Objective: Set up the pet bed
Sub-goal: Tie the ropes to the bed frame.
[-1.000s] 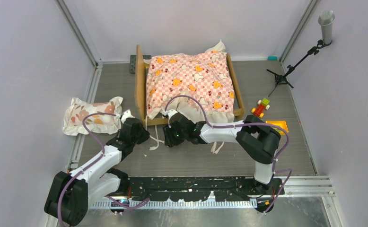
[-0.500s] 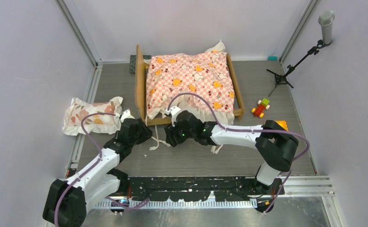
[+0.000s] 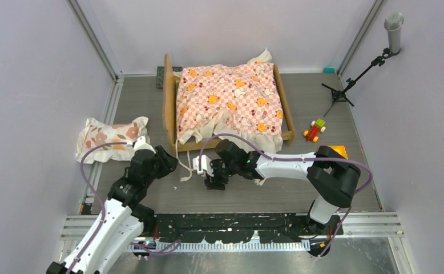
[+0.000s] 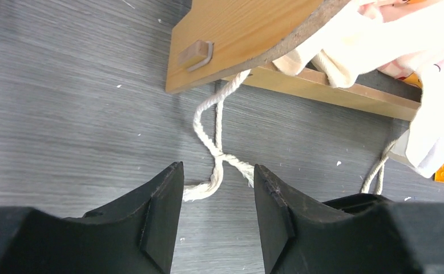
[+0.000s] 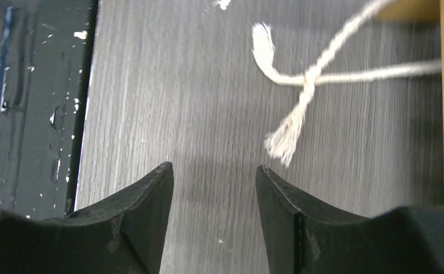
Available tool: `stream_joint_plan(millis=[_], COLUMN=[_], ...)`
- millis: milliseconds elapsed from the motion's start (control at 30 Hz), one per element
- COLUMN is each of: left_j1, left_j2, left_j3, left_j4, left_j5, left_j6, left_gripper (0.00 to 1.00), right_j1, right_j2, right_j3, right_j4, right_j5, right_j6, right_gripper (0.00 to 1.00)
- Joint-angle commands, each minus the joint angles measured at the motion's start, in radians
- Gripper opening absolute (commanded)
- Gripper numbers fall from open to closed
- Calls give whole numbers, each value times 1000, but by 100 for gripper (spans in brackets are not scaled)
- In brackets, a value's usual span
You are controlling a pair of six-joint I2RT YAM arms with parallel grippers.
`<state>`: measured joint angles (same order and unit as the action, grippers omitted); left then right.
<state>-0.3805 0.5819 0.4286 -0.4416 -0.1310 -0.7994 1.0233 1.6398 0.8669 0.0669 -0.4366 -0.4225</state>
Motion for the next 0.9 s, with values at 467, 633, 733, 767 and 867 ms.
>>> stream_joint_plan(millis=[467,633,733,767,867], left_j1=[-1,-1,-1,-1,-2], left_j2=[-150,-161,-163,-162,-152], left_j3=[171,179,177,176,172], left_j4=[-308,-332,-332,-329,-325], left_j5=[-171,-223,-233,-234,-228], left_j6=[17,16,15,16,16], left_gripper=[53,53,54,54,54], right_j1=[-2,-3,-3,-2,-2], right_j2=[286,357,393,402,433], right_j3=[472,583,621,631,670], right_j4=[-401,-507,-525,-527,-568], right_j5=[-209,-244,-252,-254,-255], right_j6=[-771,-827,-832,-832,-837], right_gripper=[51,51,51,51,50])
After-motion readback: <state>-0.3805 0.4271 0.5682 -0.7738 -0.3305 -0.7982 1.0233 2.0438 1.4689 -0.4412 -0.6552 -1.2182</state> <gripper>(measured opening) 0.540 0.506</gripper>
